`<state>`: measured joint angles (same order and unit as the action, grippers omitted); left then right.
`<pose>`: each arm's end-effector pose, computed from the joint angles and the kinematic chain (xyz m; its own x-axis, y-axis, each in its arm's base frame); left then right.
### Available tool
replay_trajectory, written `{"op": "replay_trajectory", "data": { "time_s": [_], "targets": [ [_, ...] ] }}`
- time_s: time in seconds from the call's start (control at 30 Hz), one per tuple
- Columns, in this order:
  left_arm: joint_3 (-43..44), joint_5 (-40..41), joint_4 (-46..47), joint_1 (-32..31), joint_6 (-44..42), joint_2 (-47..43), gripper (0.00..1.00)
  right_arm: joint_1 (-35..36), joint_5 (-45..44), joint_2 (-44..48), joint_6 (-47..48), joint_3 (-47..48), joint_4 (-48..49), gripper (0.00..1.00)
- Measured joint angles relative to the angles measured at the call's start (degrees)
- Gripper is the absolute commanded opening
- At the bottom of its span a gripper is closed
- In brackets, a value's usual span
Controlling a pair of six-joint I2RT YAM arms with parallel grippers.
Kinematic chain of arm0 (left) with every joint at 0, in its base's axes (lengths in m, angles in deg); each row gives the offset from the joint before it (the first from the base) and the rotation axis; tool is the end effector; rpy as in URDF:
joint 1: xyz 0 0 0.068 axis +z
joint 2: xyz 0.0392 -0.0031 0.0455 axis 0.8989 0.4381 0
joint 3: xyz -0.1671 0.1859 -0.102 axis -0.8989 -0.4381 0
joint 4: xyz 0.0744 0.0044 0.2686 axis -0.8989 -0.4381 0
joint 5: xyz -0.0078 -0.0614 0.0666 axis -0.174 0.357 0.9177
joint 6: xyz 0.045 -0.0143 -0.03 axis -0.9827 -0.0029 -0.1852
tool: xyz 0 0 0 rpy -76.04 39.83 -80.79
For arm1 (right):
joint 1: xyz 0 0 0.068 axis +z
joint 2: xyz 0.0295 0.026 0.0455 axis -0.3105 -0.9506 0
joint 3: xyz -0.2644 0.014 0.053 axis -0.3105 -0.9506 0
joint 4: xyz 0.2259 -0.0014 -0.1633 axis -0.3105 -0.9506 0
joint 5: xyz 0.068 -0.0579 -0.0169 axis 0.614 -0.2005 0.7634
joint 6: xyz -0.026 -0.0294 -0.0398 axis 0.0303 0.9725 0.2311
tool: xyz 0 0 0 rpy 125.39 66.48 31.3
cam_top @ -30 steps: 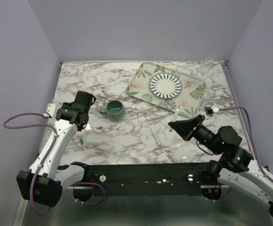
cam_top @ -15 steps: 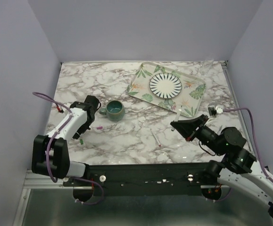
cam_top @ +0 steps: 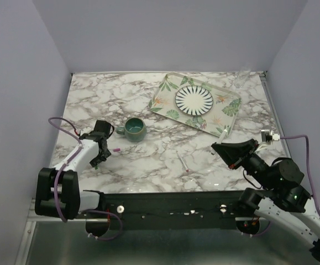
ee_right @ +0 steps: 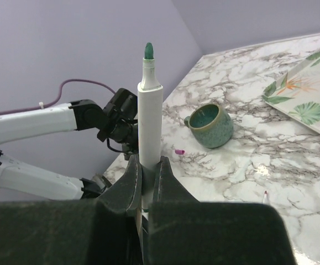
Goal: Insert the pens into the pen caps
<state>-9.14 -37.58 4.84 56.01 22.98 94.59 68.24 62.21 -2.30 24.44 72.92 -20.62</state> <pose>0.2192 -0.0145 0.1641 -0.6168 -0.6302 -0.4715 -0.7342 0.6766 0.0561 0.0694 0.0759 0.3446 -0.2877 0.5084 -0.8116 -0.6336 0.5345 0.5594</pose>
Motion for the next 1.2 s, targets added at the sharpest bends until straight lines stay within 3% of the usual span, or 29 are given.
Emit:
{"op": "replay_trajectory", "data": {
  "time_s": [0.3,0.63,0.77,0.9,1.07,1.2],
  "targets": [
    [0.04,3.06,0.52,1.55,-1.75,4.76,0.51,0.0,-1.97,0.59,0.0,0.0,-2.12,0.01],
    [2.01,4.15,1.31,1.64,-2.14,9.2,0.3,0.0,-3.54,1.29,0.0,0.0,-2.54,0.01],
    [0.04,2.36,3.48,1.64,-2.45,6.97,0.29,0.0,-4.44,1.4,-0.02,0.0,-2.56,0.01],
    [-2.8,0.15,5.75,1.68,-2.25,3.39,0.31,0.0,-4.81,1.42,-0.2,0.0,-2.58,0.01],
    [-4.22,-0.22,6.93,1.77,-1.75,1.25,0.53,0.0,-4.94,1.4,-1.03,0.74,-3.63,0.01],
    [-2.47,-0.22,4.85,1.62,-1.44,2.08,0.54,0.0,-4.92,1.6,-1.75,1.6,-4.28,0.01]
  ]
}}
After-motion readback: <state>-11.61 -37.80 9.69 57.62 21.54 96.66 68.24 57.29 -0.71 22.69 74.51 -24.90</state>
